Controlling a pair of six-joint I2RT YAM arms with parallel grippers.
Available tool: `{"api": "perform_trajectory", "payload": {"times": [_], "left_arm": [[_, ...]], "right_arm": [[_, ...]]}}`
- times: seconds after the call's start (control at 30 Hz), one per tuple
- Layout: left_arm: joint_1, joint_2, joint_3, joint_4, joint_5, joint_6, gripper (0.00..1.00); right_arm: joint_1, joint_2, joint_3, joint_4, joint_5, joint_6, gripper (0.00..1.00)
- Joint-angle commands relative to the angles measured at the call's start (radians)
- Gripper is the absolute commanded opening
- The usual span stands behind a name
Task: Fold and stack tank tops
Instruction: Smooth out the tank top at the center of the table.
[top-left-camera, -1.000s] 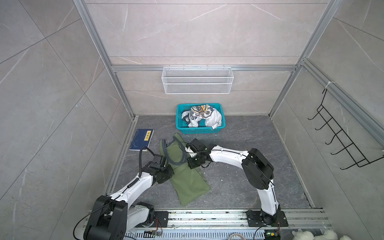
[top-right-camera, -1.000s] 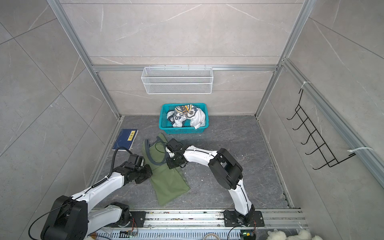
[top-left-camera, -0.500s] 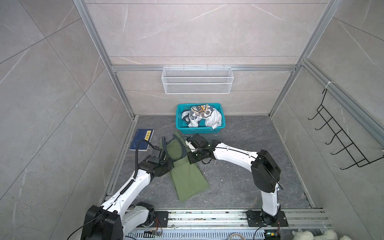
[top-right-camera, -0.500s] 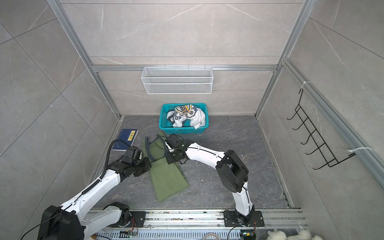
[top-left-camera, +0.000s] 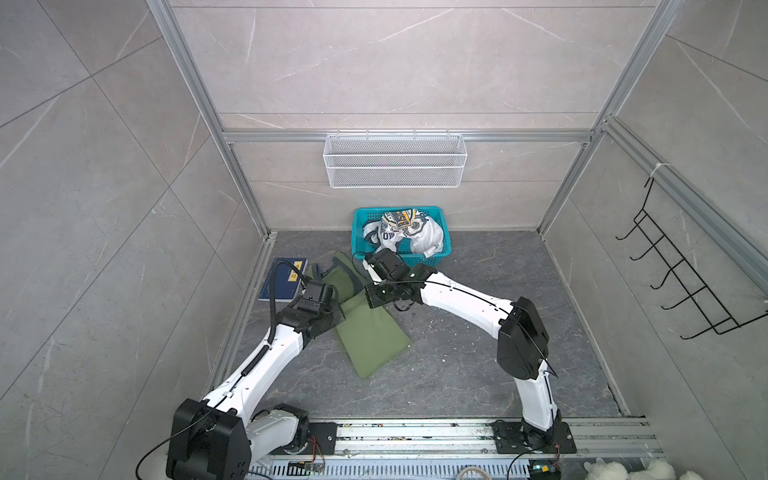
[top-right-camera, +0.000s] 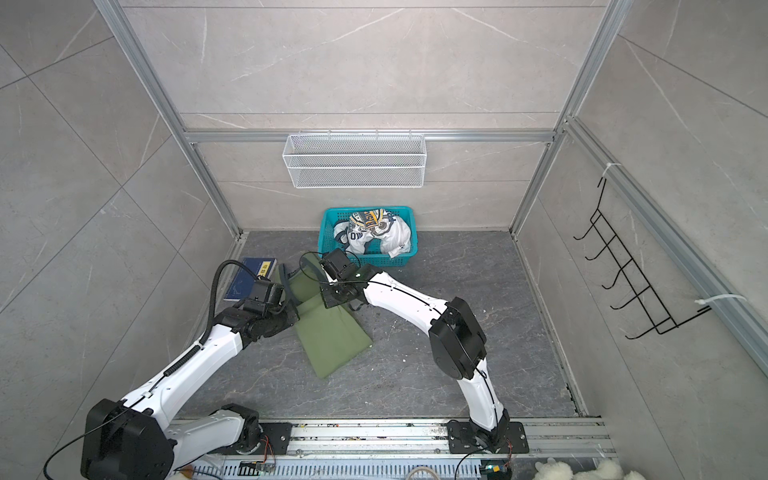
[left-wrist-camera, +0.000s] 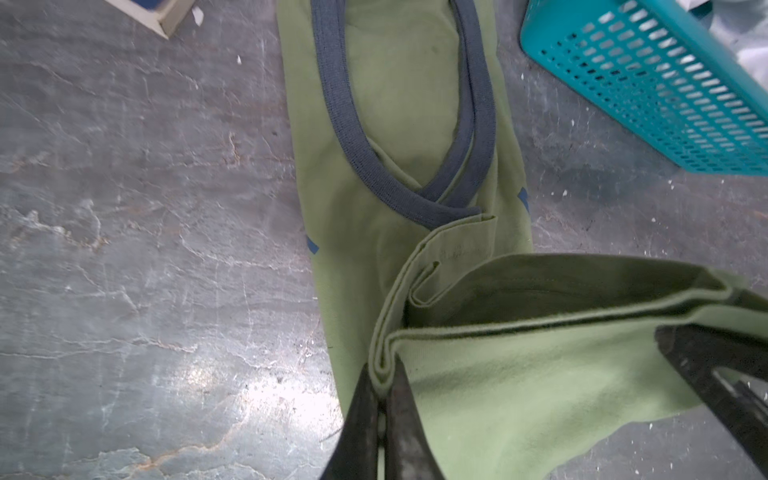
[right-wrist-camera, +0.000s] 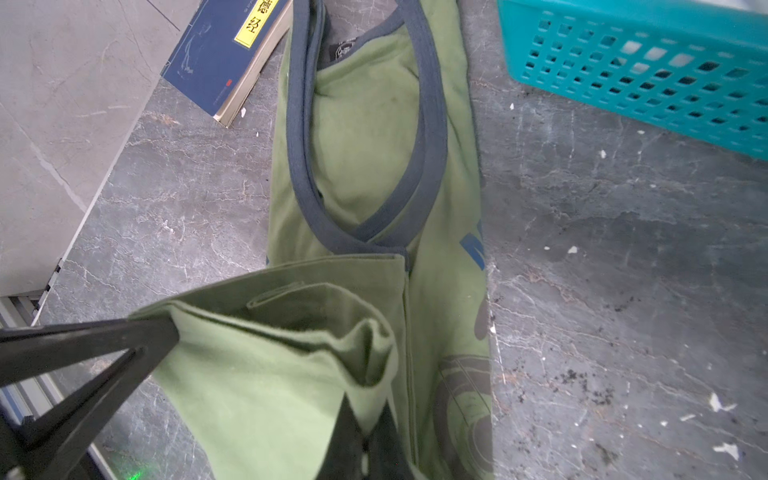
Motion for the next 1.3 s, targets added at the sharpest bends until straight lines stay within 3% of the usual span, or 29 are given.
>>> {"api": "perform_trajectory", "payload": {"times": [0.0,0.17,0.37,0.57,0.87,1.27], "left_arm": [[0.000,-0.034,0.035,-0.007,-0.041,0.026,0.00],[-0.003,-0.093,0.038,-0.010,-0.018,0.032,0.00],[-0.002,-0.074,0.124,-0.067,-0.074,0.056,0.00],[0.008,0.010,0.176,-0.097,-0.153,0.073,0.00],[0.035,0.155,0.158,-0.003,-0.165,0.087,0.00],[0.129,0.343,0.146,0.151,-0.057,0.125,0.00]], "right_arm": [[-0.009,-0.024,0.019,-0.037,0.028,-0.015,0.00],[-0.009,-0.101,-0.044,0.014,0.027,-0.018,0.00],[-0.009,-0.041,0.113,-0.047,0.039,-0.038,0.00],[-0.011,0.099,0.324,-0.127,0.038,-0.052,0.00],[-0.015,0.331,0.598,-0.248,0.031,-0.074,0.00],[-0.038,0.511,0.804,-0.320,0.069,-0.058,0.00]]}}
